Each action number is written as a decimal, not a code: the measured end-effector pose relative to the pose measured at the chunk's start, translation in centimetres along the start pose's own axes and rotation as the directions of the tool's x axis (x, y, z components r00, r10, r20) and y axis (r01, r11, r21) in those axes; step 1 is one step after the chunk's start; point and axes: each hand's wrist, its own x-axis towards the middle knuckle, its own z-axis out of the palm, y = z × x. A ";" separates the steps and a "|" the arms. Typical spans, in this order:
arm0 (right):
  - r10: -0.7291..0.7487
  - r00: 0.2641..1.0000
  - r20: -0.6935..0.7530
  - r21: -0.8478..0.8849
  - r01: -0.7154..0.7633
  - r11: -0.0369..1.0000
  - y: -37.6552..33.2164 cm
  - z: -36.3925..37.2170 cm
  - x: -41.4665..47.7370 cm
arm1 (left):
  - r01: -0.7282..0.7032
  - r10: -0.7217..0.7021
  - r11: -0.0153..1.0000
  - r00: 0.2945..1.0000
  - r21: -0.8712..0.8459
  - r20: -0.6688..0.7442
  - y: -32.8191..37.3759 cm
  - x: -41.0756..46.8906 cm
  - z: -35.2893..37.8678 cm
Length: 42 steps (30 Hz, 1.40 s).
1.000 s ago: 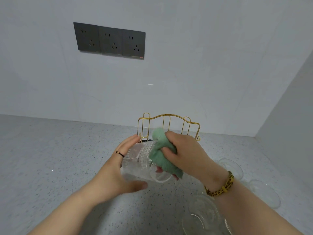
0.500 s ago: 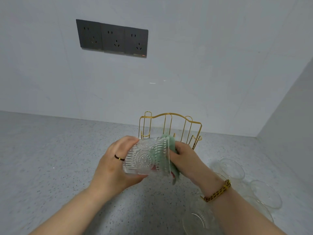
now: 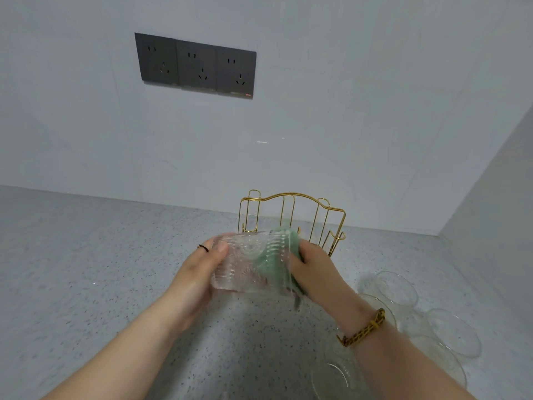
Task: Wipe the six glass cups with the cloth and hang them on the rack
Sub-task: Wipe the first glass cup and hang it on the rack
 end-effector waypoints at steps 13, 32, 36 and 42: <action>-0.215 0.970 -0.109 -0.148 0.198 0.969 -0.6 -0.3 -0.1 | 0.230 -0.190 0.953 0.961 -0.198 0.201 -0.9 -0.5 -0.5; 0.018 1.000 -0.014 0.066 -0.017 0.998 0.4 0.8 0.1 | 0.012 -0.013 0.999 0.999 0.035 0.030 -0.5 -0.7 -1.1; 0.214 0.888 0.407 0.491 -0.410 0.769 1.0 1.6 -0.8 | -0.190 0.235 0.884 0.970 0.426 -0.055 0.6 -1.2 0.5; 0.153 0.955 0.256 0.681 -0.290 0.672 0.9 1.9 -1.3 | -0.044 0.038 0.905 0.999 0.422 0.022 1.1 -0.9 0.1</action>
